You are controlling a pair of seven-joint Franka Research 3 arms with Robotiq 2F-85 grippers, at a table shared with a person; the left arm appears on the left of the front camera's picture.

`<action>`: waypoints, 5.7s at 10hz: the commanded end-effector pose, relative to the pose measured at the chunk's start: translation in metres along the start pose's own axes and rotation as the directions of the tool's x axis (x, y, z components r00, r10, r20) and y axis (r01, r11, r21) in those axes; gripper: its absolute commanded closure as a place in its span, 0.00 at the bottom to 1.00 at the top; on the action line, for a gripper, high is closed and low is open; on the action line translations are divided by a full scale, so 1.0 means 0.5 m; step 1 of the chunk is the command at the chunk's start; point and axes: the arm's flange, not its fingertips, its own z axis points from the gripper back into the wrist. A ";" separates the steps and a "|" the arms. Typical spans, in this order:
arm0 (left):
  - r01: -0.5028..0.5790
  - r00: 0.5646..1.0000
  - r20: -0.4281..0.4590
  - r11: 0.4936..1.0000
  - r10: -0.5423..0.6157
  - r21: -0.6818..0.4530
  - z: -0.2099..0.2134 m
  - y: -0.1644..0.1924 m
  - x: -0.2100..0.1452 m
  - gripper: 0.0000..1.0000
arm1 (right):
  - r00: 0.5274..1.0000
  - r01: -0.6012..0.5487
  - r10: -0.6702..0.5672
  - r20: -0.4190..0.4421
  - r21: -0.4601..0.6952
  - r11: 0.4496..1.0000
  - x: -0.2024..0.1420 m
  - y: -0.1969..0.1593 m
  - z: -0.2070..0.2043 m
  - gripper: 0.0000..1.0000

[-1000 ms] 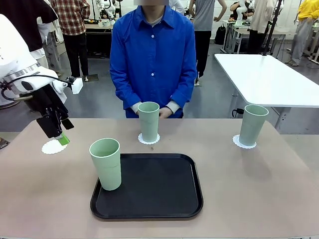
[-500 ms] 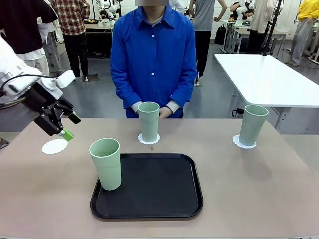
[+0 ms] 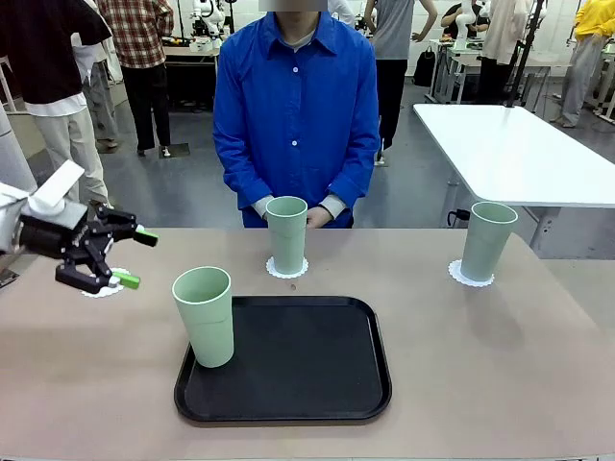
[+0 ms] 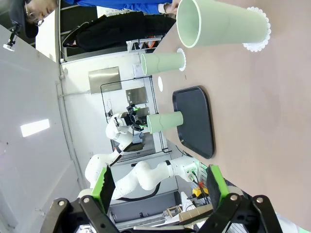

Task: Place coasters on the table and set cups on them.
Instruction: Take one Reusable plastic cup from the Flat Tray and place it on a coaster set by the human.

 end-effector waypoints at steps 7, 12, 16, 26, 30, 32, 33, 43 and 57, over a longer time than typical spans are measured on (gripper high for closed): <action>-0.255 0.957 0.119 0.962 0.266 -0.100 -0.085 -0.016 -0.138 0.00 | 1.000 -0.002 0.002 0.000 0.005 1.000 -0.006 0.002 -0.003 0.00; -0.240 0.964 0.098 0.966 0.249 -0.093 -0.084 -0.031 -0.149 0.00 | 1.000 -0.002 0.002 0.000 0.005 1.000 -0.006 0.002 -0.003 0.00; -0.239 0.961 0.116 0.966 0.250 -0.099 -0.112 -0.017 -0.154 0.00 | 1.000 -0.002 0.002 0.000 0.005 1.000 -0.006 0.002 -0.003 0.00; -0.222 0.956 0.150 0.955 0.253 -0.197 -0.206 -0.006 -0.171 0.00 | 1.000 -0.002 0.002 0.000 0.005 1.000 -0.006 0.002 -0.003 0.00; -0.202 0.958 0.152 0.950 0.242 -0.240 -0.215 -0.014 -0.178 0.00 | 1.000 -0.002 0.002 0.000 0.005 1.000 -0.006 0.002 -0.003 0.00; -0.198 0.960 0.145 0.945 0.241 -0.261 -0.228 -0.017 -0.181 0.00 | 1.000 -0.002 0.002 0.000 0.005 1.000 -0.006 0.002 -0.003 0.00; -0.189 0.961 0.147 0.945 0.234 -0.267 -0.232 -0.019 -0.181 0.00 | 1.000 -0.002 0.002 0.000 0.005 1.000 -0.006 0.002 -0.003 0.00; -0.148 0.960 0.185 0.940 0.212 -0.307 -0.280 -0.014 -0.175 0.59 | 1.000 -0.002 0.002 0.000 0.005 1.000 -0.006 0.002 -0.003 0.00; -0.279 0.946 0.136 0.952 0.296 -0.125 -0.082 0.048 0.177 0.77 | 1.000 -0.002 0.002 0.000 0.005 1.000 -0.006 0.002 -0.003 0.00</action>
